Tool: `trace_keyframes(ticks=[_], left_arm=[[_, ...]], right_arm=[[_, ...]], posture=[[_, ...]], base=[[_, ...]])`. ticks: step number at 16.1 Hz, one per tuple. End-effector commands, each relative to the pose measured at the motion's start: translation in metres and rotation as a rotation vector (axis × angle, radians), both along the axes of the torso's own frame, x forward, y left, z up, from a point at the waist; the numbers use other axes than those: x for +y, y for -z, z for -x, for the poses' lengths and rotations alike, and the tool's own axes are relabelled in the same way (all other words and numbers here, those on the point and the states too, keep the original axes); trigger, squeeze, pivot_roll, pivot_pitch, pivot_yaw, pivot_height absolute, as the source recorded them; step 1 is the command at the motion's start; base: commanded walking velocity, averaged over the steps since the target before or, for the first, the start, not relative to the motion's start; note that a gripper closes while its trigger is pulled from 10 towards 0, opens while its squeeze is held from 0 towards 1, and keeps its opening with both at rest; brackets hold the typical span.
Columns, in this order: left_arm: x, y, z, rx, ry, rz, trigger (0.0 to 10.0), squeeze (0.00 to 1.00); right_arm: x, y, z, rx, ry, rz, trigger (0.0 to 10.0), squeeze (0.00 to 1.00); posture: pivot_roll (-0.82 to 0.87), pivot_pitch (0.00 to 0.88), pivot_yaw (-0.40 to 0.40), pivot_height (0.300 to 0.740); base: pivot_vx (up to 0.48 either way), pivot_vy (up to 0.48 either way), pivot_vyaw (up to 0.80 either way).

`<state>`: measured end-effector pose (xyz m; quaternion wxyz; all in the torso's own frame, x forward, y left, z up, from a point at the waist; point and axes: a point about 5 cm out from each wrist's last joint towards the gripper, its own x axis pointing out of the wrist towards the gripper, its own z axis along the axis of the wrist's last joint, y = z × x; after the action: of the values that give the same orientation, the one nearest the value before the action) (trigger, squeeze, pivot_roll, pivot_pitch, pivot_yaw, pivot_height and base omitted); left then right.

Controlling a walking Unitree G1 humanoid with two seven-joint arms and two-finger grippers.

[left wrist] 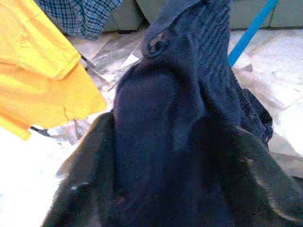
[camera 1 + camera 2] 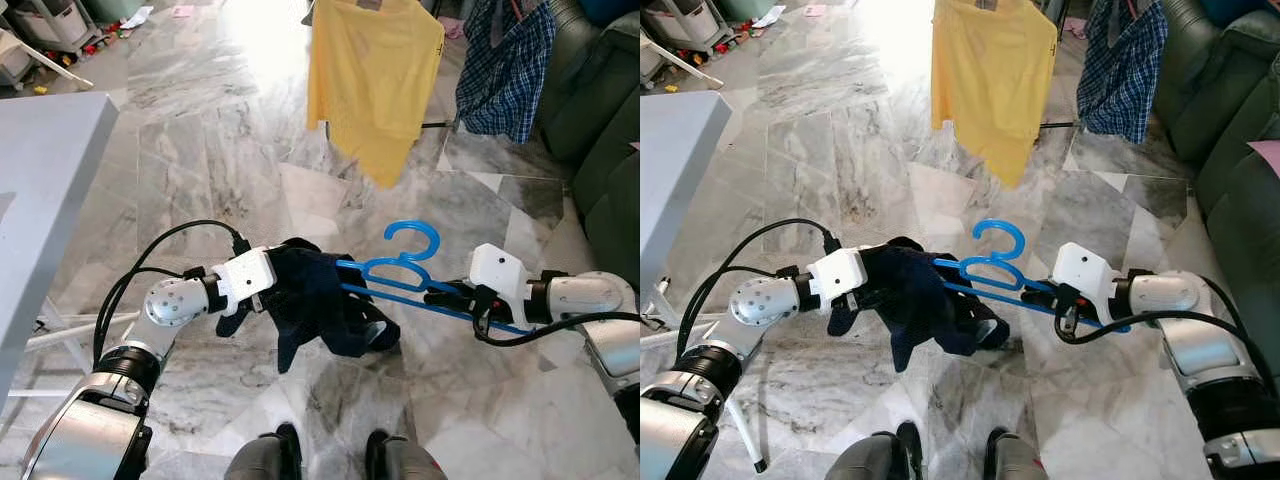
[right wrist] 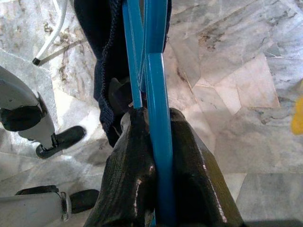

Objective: Hang hanger

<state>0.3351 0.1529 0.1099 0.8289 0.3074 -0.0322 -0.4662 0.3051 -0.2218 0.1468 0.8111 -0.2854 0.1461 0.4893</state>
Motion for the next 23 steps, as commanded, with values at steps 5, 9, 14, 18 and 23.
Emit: trace_keyframes(ticks=[5,9,14,18,23], left_arm=[[0.018,0.01,0.002,0.048,-0.069,-0.052,0.0,0.0],[0.027,0.014,0.002,0.058,-0.118,-0.073,0.0,0.0],[0.028,0.015,0.002,0.055,-0.132,-0.082,10.0,0.0],[0.033,0.016,0.002,0.06,-0.15,-0.096,10.0,0.0],[0.041,0.017,0.001,0.089,-0.207,-0.076,0.0,0.0]], right_arm=[[-0.001,-0.015,0.001,-0.059,-0.003,-0.044,0.0,0.0],[0.0,-0.017,0.002,-0.06,-0.009,-0.046,0.0,0.0],[0.001,-0.017,0.002,-0.061,-0.01,-0.045,0.0,0.0],[0.0,-0.017,0.002,-0.06,-0.013,-0.041,0.0,0.0],[0.0,-0.018,0.003,-0.057,-0.017,-0.039,0.0,0.0]], posture=[[-0.13,0.235,0.092,0.74],[-0.13,0.233,0.092,0.74],[-0.13,0.231,0.091,0.74],[-0.13,0.229,0.09,0.74],[-0.14,0.228,0.086,0.74]], base=[[0.0,0.0,0.0],[0.0,0.0,0.0],[0.0,0.0,0.0],[0.0,0.0,0.0],[0.0,0.0,0.0]])
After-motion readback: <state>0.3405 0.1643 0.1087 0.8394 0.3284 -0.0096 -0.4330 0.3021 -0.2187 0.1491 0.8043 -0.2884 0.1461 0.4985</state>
